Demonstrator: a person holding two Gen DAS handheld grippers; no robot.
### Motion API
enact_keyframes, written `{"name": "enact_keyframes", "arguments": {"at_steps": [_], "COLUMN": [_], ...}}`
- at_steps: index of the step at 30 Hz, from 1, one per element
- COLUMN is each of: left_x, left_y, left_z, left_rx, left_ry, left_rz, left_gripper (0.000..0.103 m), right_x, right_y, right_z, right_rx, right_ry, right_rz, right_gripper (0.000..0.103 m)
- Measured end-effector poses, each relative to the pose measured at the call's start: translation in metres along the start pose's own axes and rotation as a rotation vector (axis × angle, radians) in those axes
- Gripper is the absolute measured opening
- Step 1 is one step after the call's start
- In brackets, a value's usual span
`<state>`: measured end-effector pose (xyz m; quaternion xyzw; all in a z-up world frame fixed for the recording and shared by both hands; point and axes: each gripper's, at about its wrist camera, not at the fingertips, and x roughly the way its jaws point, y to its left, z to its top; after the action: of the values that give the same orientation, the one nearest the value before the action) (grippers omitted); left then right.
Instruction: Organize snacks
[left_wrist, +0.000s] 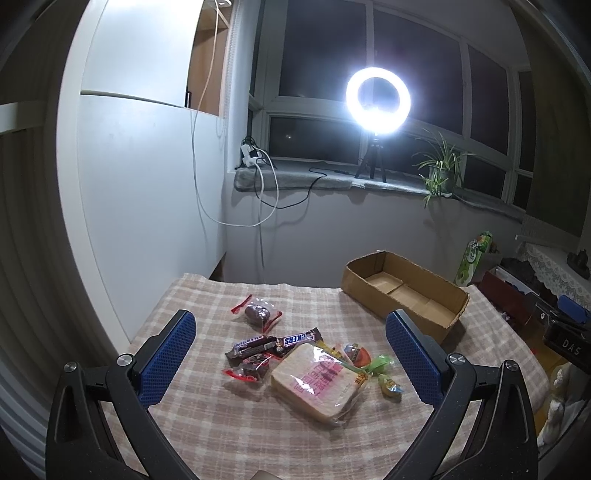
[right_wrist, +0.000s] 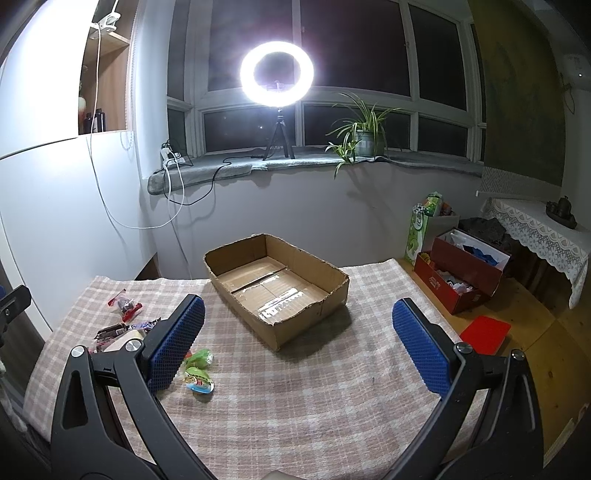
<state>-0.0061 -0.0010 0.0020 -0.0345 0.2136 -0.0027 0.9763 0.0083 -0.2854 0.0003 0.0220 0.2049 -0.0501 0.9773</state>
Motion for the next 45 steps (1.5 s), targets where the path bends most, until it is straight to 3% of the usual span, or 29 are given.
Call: {"name": "enact_keyframes", "arguments": {"at_steps": [45], "left_x": [0.0022], "left_y": [-0.005], "left_z": [-0.0036], "left_rx": [-0.003], "left_ry": [0.001], "left_rz": [-0.011], "left_gripper": [0.102], "right_x": [0.0019], "right_y": [0.0013], "right_z": [-0.0043], "right_rx": [0.0], "right_ry": [0.004], "right_rz": [0.005], "right_gripper": [0.103]}}
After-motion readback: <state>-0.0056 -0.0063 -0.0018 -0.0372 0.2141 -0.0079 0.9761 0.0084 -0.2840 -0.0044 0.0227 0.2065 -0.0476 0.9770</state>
